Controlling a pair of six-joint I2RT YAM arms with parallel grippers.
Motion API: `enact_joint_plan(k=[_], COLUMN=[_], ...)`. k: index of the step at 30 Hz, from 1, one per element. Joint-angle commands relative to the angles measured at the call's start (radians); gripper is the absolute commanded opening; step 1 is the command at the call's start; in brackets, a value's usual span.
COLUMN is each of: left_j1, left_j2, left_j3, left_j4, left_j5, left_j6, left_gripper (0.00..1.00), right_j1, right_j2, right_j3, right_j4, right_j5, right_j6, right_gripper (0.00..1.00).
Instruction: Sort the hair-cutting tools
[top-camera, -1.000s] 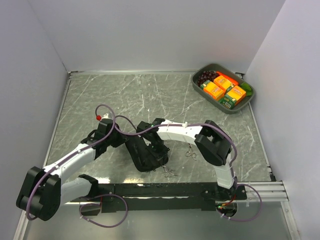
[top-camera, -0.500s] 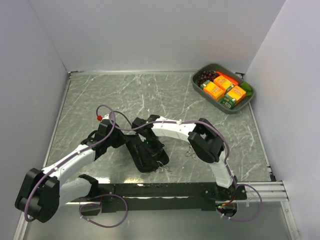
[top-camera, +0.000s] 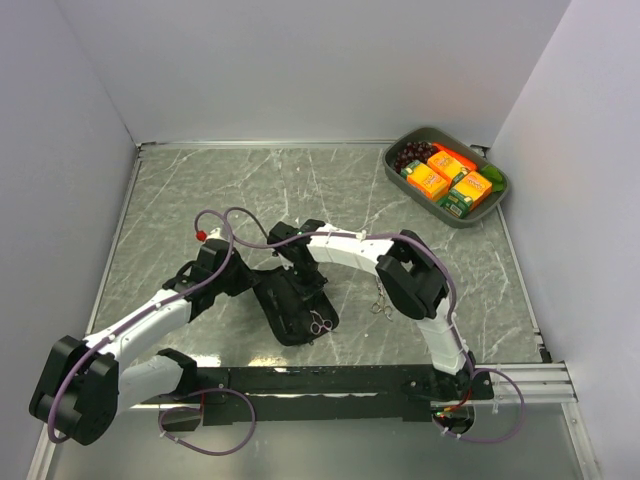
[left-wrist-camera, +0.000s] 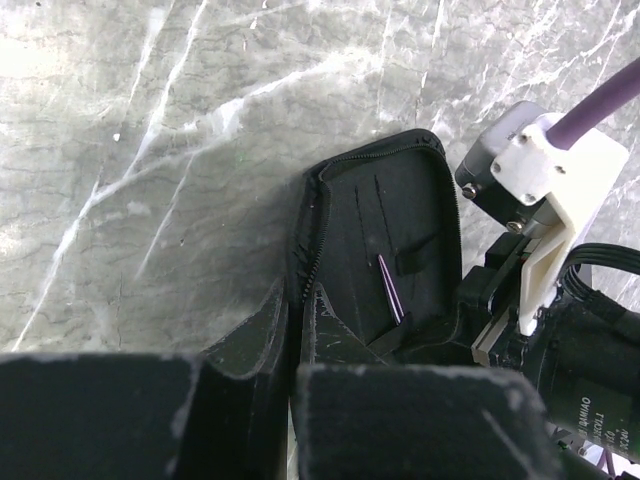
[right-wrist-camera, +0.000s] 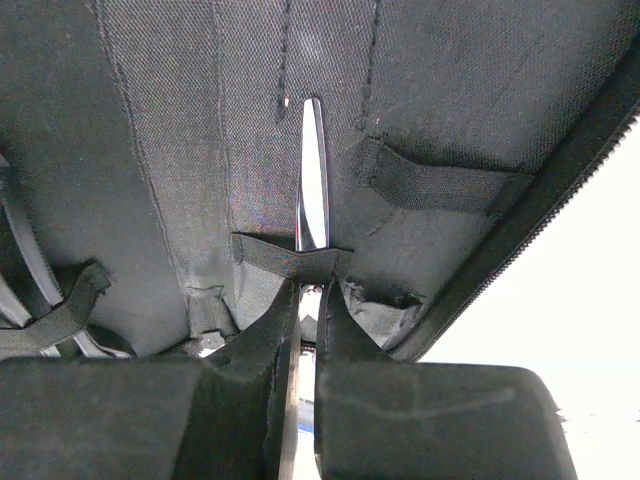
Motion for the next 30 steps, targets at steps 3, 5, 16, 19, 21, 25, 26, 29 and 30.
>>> enact_joint_plan(k=[3, 5, 16, 19, 21, 25, 26, 29, 30], left_j1=[-0.027, -0.027, -0.027, -0.027, -0.027, -0.027, -0.027, -0.027, -0.027], left_j2=[-0.003, 0.003, 0.026, 0.034, 0.037, 0.046, 0.049, 0.055, 0.057], left_j3=[0.009, 0.011, 0.022, 0.029, 0.034, 0.043, 0.045, 0.052, 0.054], left_j4=[0.022, 0.024, 0.031, 0.033, 0.033, 0.03, 0.03, 0.03, 0.028], left_j5=[0.083, 0.08, 0.065, 0.06, 0.057, 0.057, 0.062, 0.067, 0.065], left_j6=[0.013, 0.013, 0.009, 0.012, 0.015, 0.02, 0.018, 0.02, 0.023], left_gripper=[0.01, 0.01, 0.01, 0.01, 0.01, 0.01, 0.01, 0.01, 0.01], right_j1=[-0.034, -0.034, -0.031, -0.029, -0.029, -0.029, -0.029, -0.026, -0.022], right_j2=[-0.013, -0.032, -0.214, -0.314, -0.365, -0.475, -0.484, -0.512, -0.514], right_j3=[-0.022, -0.023, 0.0, -0.052, -0.093, -0.242, -0.264, -0.35, -0.367], right_j4=[0.325, 0.337, 0.224, 0.168, 0.147, 0.118, 0.114, 0.12, 0.121], right_j5=[0.152, 0.149, 0.191, 0.198, 0.196, 0.193, 0.19, 0.138, 0.127], right_j6=[0.011, 0.035, 0.064, 0.071, 0.078, 0.064, 0.06, 0.04, 0.035], right_gripper=[0.0, 0.14, 0.5, 0.5, 0.5, 0.48, 0.45, 0.05, 0.0])
